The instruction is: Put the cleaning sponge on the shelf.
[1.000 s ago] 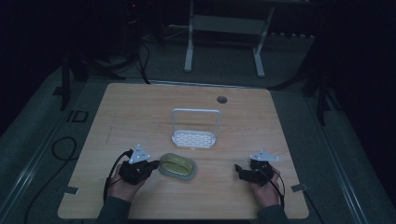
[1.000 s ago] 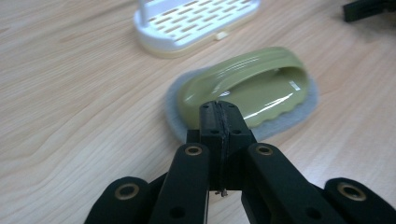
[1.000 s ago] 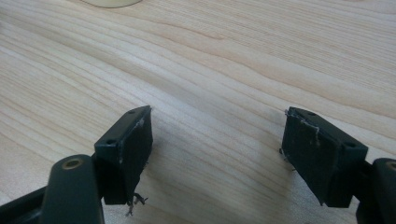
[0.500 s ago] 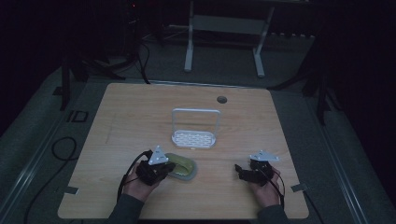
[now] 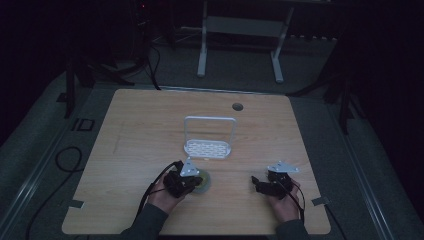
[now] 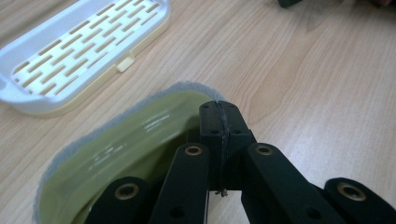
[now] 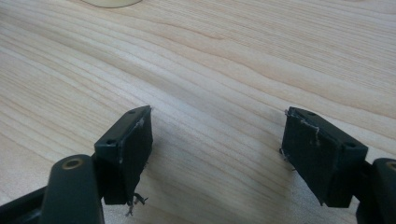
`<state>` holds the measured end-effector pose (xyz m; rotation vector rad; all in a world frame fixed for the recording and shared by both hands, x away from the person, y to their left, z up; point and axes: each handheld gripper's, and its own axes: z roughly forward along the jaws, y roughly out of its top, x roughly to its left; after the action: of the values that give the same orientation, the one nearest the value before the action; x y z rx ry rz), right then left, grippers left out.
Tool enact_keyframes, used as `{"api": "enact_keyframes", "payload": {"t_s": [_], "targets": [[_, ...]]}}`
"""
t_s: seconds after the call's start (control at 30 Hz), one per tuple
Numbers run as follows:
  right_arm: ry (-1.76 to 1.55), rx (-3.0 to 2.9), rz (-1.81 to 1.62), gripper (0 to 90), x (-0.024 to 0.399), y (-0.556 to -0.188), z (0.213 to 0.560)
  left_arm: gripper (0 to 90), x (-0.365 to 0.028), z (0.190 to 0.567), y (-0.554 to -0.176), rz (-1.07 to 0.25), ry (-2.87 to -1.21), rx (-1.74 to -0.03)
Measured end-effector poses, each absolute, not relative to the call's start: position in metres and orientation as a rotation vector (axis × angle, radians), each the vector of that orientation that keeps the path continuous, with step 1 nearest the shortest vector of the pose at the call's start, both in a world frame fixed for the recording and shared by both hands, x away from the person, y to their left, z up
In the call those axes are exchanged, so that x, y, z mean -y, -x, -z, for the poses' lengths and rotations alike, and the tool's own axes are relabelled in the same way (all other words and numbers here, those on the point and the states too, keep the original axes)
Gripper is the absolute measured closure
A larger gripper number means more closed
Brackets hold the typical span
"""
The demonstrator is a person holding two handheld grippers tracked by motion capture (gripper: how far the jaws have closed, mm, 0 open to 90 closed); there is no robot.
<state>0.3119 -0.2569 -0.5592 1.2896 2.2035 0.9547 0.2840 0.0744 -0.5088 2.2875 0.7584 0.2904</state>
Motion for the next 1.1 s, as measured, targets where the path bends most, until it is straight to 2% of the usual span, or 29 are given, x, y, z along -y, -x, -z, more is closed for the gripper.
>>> {"api": "enact_keyframes", "payload": {"t_s": [0.33, 0.87, 1.1], "targets": [[-1.290, -2.203, -0.955, 24.3, 0.257, -0.312, 0.559, 90.0, -0.070, 0.507, -0.300, -0.305, -2.287, -0.798], [-1.290, -2.203, -0.955, 24.3, 0.257, -0.312, 0.559, 89.4, -0.087, 0.495, -0.318, -0.324, -2.236, -0.891], [-1.291, -2.202, -0.956, 24.3, 0.257, -0.312, 0.559, 80.4, -0.093, 0.484, -0.327, -0.302, -2.240, -0.900]]}}
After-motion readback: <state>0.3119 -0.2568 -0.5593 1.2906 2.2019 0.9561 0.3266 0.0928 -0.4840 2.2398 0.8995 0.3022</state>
